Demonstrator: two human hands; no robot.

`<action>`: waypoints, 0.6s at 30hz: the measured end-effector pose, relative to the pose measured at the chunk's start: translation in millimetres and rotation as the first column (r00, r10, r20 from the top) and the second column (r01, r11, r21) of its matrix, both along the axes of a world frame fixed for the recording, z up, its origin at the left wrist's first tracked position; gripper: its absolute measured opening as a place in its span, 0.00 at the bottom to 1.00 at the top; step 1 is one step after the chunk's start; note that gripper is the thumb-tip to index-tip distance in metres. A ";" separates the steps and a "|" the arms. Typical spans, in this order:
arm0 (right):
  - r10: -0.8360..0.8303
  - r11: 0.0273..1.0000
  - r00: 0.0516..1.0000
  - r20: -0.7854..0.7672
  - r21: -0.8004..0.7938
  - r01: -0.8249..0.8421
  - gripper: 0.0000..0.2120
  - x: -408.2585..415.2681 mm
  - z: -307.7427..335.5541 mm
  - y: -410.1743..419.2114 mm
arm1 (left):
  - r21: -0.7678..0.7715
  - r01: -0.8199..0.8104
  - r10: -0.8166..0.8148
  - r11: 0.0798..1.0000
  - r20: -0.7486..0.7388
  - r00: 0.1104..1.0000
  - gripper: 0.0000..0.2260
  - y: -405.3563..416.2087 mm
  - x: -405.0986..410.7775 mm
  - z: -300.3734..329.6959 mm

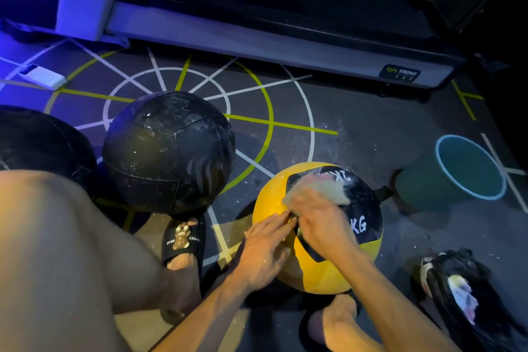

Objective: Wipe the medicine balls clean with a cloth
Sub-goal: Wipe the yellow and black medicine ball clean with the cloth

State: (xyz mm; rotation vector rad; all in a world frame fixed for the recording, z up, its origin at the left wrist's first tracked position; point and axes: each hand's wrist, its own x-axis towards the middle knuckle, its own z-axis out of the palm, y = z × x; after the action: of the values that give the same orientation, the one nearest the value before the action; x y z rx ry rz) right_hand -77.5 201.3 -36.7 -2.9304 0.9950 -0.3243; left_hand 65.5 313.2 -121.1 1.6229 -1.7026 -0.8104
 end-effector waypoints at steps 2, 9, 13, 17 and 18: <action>0.149 0.988 0.987 -0.065 0.038 -0.147 0.16 -2.6 -5.9 5.2 | -0.041 -0.011 0.011 0.999 0.000 1.000 0.27 1.4 0.4 -3.3; -0.143 0.987 0.988 -0.062 0.068 0.147 0.17 -3.7 -4.9 -2.6 | 0.027 0.023 -0.024 0.999 0.056 0.998 0.26 0.3 1.6 1.9; 0.058 0.995 0.998 -0.020 0.080 -0.057 0.15 -1.1 -3.0 3.5 | 0.013 0.027 -0.028 1.000 0.058 0.998 0.24 7.0 0.1 -2.3; -0.201 0.979 0.978 -0.055 0.011 0.202 0.18 -6.0 0.6 -19.7 | 0.067 0.038 -0.043 0.997 0.078 0.996 0.27 4.3 3.2 4.8; -0.080 0.997 0.973 -0.215 0.003 0.082 0.17 1.9 -3.4 -13.8 | 0.072 0.040 -0.045 0.997 0.078 0.996 0.26 4.8 3.7 6.1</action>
State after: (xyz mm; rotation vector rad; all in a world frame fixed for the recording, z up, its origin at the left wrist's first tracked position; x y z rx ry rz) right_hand -75.6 187.5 -40.1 -2.9674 1.1390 -0.0021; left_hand 69.2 318.0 -115.0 1.6917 -1.7872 -0.8458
